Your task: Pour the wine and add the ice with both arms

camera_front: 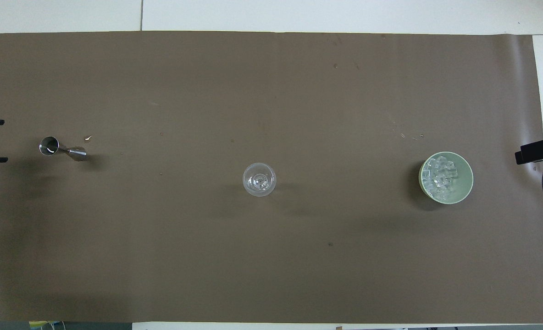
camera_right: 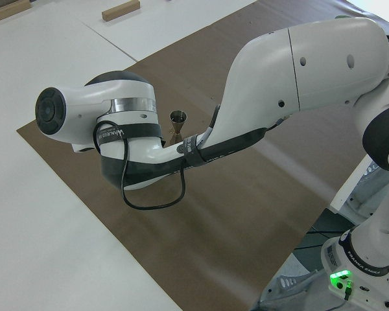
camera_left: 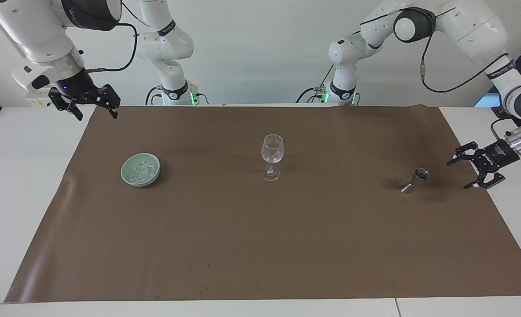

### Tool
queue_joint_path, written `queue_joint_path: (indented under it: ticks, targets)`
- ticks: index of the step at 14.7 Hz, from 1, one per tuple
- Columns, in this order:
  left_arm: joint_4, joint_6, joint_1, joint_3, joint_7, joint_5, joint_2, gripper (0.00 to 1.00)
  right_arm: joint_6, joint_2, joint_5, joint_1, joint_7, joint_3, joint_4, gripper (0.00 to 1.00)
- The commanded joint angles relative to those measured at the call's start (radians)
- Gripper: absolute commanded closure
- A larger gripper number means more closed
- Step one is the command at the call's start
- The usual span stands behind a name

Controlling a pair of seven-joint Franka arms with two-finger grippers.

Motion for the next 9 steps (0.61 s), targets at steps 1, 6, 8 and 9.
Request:
queue_joint_path:
  ticks: [1, 6, 8, 9]
  targets:
    - [-0.197, 0.086, -0.001, 0.002, -0.014, -0.053, -0.099, 0.0, 0.007, -0.017, -0.003, -0.003, -0.013, 0.004, -0.021, 0.0]
    - [-0.485, 0.193, 0.008, 0.0, 0.153, -0.247, -0.209, 0.0, 0.007, -0.019, -0.003, -0.003, -0.013, 0.004, -0.023, 0.0]
    - [-0.561, 0.265, -0.006, -0.006, 0.189, -0.32, -0.229, 0.0, 0.007, -0.019, -0.004, -0.003, -0.013, 0.004, -0.023, 0.0]
    - [-0.582, 0.28, -0.01, -0.009, 0.189, -0.361, -0.235, 0.0, 0.007, -0.019, -0.004, -0.003, -0.013, 0.004, -0.023, 0.0]
